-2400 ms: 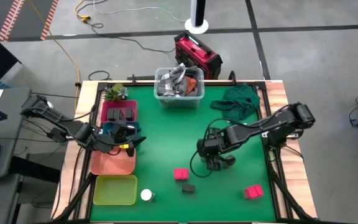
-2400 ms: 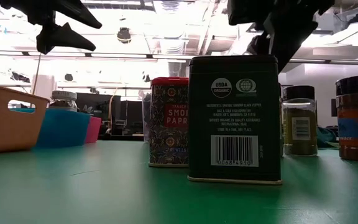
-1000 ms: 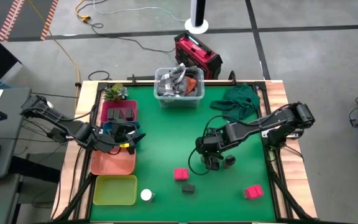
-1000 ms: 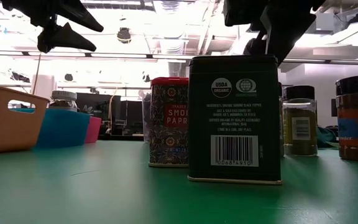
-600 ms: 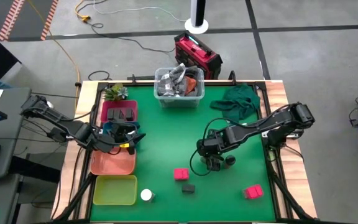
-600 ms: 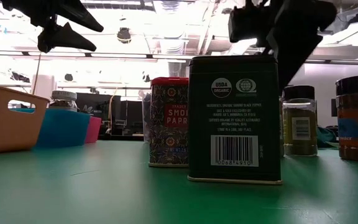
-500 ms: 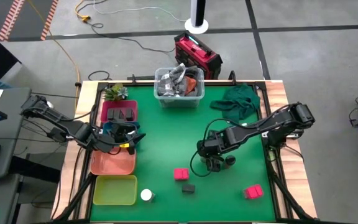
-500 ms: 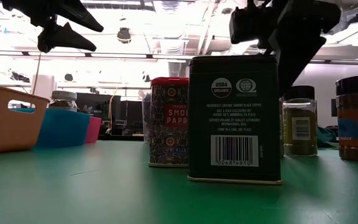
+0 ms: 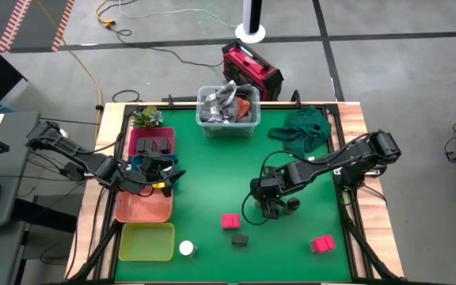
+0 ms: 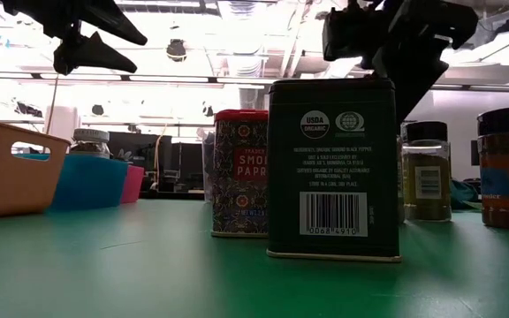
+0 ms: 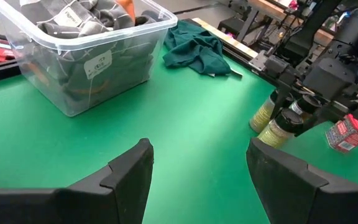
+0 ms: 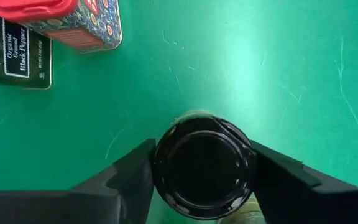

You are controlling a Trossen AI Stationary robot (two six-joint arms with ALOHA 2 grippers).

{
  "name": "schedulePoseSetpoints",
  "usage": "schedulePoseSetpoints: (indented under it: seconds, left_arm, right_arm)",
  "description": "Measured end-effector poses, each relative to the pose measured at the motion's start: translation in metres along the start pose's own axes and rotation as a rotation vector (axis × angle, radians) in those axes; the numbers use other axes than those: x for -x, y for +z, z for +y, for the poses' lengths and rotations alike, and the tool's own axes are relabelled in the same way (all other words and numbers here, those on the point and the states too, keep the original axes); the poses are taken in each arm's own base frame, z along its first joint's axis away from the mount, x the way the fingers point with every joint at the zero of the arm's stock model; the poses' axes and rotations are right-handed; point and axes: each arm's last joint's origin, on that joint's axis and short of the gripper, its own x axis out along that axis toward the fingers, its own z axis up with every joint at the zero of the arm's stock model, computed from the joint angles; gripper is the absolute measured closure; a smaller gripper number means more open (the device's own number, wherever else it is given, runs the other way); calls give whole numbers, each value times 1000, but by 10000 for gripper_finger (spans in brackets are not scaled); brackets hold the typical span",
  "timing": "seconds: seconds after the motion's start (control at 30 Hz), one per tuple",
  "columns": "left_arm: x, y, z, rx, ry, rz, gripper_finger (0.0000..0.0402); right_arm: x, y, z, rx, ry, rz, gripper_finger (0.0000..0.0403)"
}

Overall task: Sort spices by type
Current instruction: Put the top left black seasoning bottle into the orange bin

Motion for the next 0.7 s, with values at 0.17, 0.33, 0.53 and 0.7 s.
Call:
schedulePoseSetpoints:
  seconds: [0.17,0.33,0.53,0.7]
  left_arm:
    - [-1,-2,-2,-40,-53,52,154]
    - [-5,-6,-10,-135,-131,92,154]
    - [-18,-10,-28,-310,-196,33,154]
    - [-32,-17,-37,-384,-155,-20,154]
  right_arm:
    - [8,9,2,-7,13,-37,171]
    - [22,26,-3,-22,24,-107,162]
    - [40,49,-14,-46,29,-222,162]
    - [51,64,-22,-87,-2,-320,162]
